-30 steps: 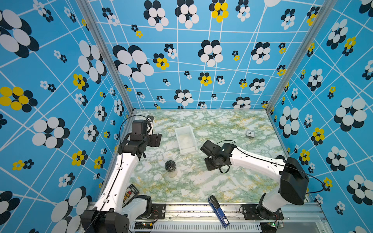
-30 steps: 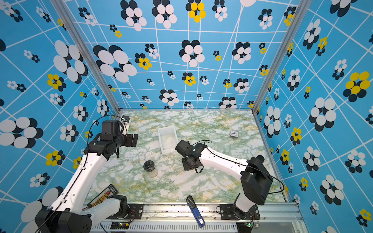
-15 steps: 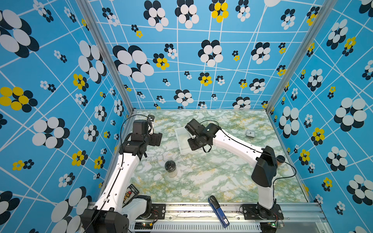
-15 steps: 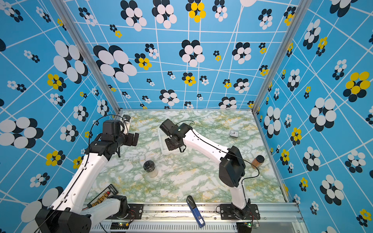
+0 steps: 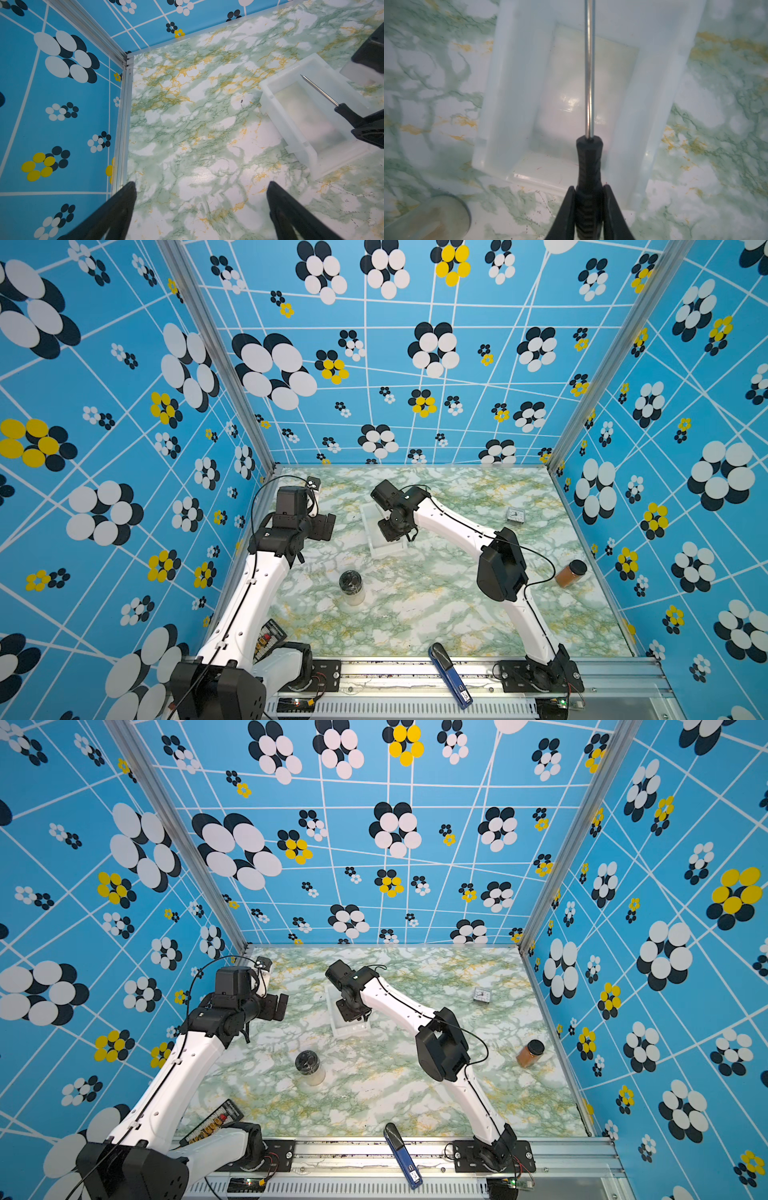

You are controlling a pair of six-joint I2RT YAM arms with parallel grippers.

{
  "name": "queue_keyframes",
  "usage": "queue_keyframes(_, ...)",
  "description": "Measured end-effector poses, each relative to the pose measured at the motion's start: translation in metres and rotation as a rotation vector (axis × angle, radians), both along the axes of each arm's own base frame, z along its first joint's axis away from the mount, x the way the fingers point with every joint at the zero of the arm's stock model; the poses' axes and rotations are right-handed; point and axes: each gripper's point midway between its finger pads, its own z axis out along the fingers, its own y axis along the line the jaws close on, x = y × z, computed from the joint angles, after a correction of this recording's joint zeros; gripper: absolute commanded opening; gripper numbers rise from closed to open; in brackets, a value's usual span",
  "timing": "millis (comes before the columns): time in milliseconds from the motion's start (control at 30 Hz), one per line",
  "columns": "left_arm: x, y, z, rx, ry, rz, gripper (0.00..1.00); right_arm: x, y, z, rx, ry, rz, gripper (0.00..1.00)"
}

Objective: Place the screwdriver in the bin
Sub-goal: 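Carry the screwdriver with the right gripper over the white bin, then lower the screwdriver into the bin and open the right gripper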

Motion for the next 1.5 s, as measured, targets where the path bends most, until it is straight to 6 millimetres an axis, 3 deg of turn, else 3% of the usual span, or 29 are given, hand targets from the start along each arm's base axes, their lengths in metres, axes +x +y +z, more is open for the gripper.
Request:
queue_keyframes(467,0.001,0.0,-0.001,-0.003,0.004,0.002,0.99,0.017,0.021,-0.022,-0.004,-0.005,0.045,0.18)
queue_keyframes(733,0.002,-0.001,-0.005,-0.013,0.015,0.006,0.99,0.014,0.023,-0.042,-0.013,0.031,0.052,0.2)
queue_keyframes(1500,0.002,-0.004,-0.011,-0.029,0.024,0.008,0.99,0.015,0.024,-0.04,-0.006,0.03,0.053,0.42)
